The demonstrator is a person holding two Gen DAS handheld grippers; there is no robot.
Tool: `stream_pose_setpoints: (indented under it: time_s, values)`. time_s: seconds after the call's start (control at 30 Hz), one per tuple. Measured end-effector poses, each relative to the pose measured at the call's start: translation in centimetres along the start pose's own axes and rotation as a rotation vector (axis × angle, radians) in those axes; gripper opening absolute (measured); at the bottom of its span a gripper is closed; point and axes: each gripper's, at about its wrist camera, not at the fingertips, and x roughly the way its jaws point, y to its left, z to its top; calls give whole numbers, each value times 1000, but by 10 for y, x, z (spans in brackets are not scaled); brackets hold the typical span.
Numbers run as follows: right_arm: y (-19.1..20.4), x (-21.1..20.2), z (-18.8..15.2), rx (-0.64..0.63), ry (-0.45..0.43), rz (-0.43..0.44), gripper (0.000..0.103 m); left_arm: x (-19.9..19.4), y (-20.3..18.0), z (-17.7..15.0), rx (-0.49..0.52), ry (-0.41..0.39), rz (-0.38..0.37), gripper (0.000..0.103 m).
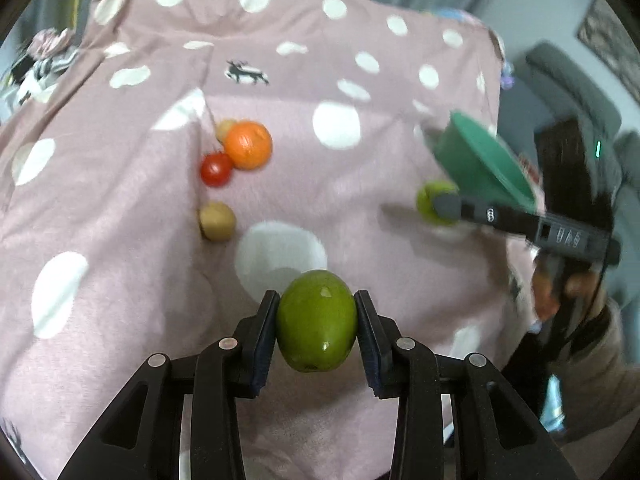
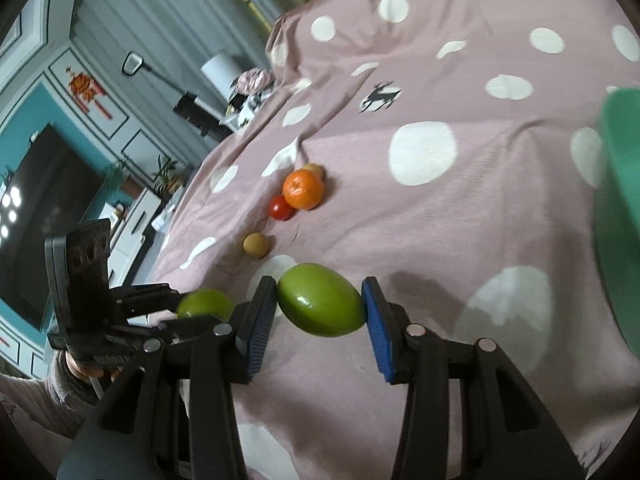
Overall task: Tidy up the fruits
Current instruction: 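Grasp the last green mango with the right tool while the left tool holds its mango, then carry both green mangoes into the green bowl and open both tools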
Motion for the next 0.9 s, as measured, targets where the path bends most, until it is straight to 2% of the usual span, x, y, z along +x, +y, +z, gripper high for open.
stream_pose_setpoints:
  time_s: [0.27, 0.53, 0.8, 0.9]
  values:
    - [-15, -40, -4, 44, -104, -17, 44, -12, -25, 28, 48, -74, -9, 37]
    - [-34, -90, -5, 74, -229, -66, 44, -3, -75, 67, 137, -122, -91, 37]
    - [-64, -138, -12, 134, -344, -153, 44, 24, -133, 104, 216, -132, -169, 37]
    - [-73, -154, -14, 140, -377, -224, 44, 42, -157, 117, 254, -106, -182, 37]
